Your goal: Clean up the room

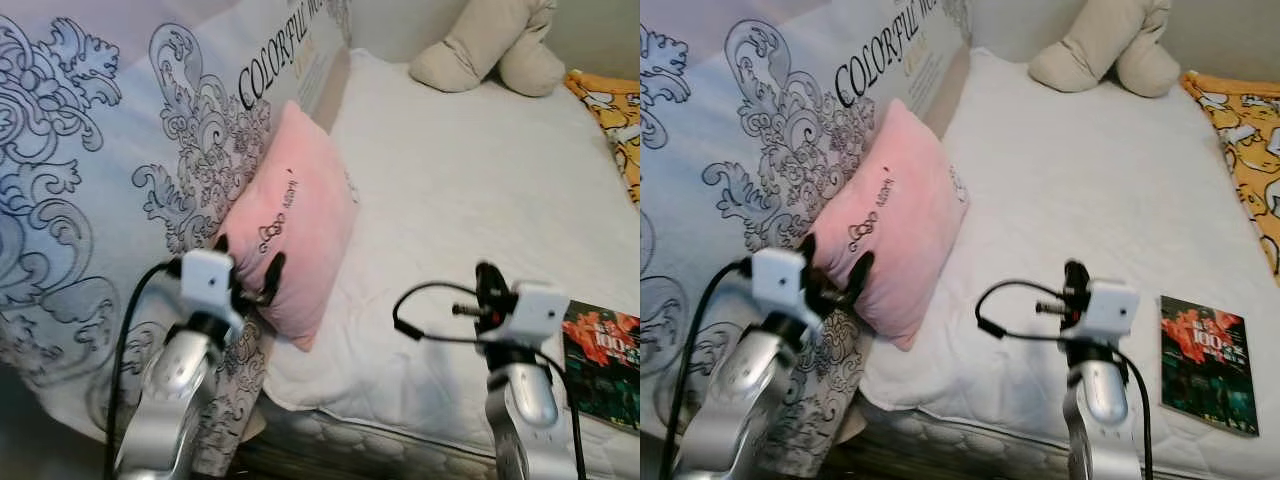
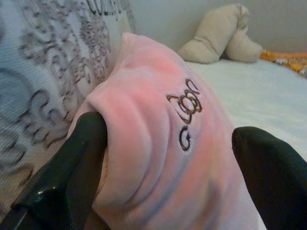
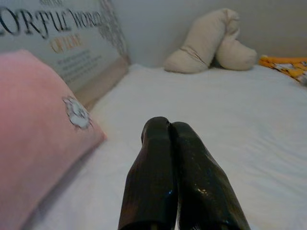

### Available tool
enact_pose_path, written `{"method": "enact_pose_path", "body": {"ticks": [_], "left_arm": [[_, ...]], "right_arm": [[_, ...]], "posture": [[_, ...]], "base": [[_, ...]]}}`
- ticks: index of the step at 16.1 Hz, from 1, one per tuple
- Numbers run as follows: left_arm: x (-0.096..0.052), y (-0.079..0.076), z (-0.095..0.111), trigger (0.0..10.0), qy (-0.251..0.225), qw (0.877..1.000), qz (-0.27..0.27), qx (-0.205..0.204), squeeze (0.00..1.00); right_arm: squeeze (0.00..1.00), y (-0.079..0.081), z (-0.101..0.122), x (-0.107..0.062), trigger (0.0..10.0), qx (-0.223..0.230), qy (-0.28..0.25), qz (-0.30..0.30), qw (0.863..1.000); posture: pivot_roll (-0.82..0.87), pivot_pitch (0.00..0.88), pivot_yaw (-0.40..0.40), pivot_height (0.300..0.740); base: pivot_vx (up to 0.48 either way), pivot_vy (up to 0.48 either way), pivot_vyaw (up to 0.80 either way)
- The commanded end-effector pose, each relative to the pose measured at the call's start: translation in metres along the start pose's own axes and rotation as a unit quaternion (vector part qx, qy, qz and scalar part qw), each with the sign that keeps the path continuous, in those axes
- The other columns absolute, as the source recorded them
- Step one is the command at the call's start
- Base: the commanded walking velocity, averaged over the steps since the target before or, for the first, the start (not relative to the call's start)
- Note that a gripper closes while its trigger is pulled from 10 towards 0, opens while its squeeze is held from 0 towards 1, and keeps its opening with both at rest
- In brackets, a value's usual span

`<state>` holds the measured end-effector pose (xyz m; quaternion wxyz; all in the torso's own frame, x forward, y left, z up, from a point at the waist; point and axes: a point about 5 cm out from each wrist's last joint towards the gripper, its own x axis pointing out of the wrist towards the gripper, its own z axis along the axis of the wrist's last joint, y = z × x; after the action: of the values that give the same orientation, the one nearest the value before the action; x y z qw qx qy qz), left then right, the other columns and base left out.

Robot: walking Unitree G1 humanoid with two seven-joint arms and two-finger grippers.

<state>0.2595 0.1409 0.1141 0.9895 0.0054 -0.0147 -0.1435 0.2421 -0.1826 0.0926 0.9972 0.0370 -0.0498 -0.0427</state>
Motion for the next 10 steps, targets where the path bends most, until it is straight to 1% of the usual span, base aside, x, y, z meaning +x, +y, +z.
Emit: {"method": "enact_pose_path", "body": {"ticks": [1,2,3,4,6,8,9,10], "left_arm": [[0.006,0.0,0.0,10.0,0.006,1.0,-0.009,0.001,0.0],[0.011,0.003,0.003,10.0,0.005,1.0,-0.003,-0.007,0.0],[0.013,0.008,0.003,10.0,0.007,1.0,0.012,-0.006,0.0],[0.014,0.011,0.005,10.0,-0.001,1.0,0.022,-0.005,0.0],[0.011,0.022,0.007,10.0,-0.007,0.999,0.052,0.006,0.0],[0.011,0.022,0.009,10.0,-0.011,0.999,0.052,0.005,0.0],[0.013,0.018,0.015,10.0,-0.026,0.999,0.042,0.011,0.0],[0.013,0.016,0.019,10.0,-0.034,0.999,0.036,0.017,0.0]], "right_arm": [[0.0,-0.004,-0.002,0.002,10.0,-0.002,0.003,-0.007,1.0],[0.0,-0.003,0.0,0.009,10.0,-0.004,-0.004,-0.01,1.0],[0.0,-0.001,0.002,0.015,10.0,0.0,-0.007,-0.01,1.0],[0.0,-0.001,0.003,0.018,10.0,-0.001,-0.009,-0.006,1.0],[0.0,0.003,-0.004,0.021,10.0,0.005,0.004,0.0,1.0],[0.0,0.007,-0.005,0.024,10.0,0.007,0.004,0.005,1.0],[0.0,0.009,-0.002,0.025,10.0,0.001,-0.004,0.015,1.0],[0.0,0.009,0.001,0.025,10.0,-0.003,-0.008,0.018,1.0]], "posture": [[0.0,0.0,0.03,0.74],[0.0,0.0,0.038,0.74],[0.0,0.0,0.043,0.74],[0.01,0.0,0.044,0.74],[0.04,0.0,0.04,0.74],[0.05,0.0,0.037,0.74],[0.04,0.0,0.036,0.74],[0.04,0.0,0.028,0.74]], "base": [[0.0,-0.48,0.0],[0.0,-0.48,0.0],[0.0,-0.48,0.0],[0.0,-0.469,0.0],[0.0,-0.461,0.0],[0.0,-0.456,0.0],[0.0,-0.446,0.0],[0.0,-0.446,0.0]]}}
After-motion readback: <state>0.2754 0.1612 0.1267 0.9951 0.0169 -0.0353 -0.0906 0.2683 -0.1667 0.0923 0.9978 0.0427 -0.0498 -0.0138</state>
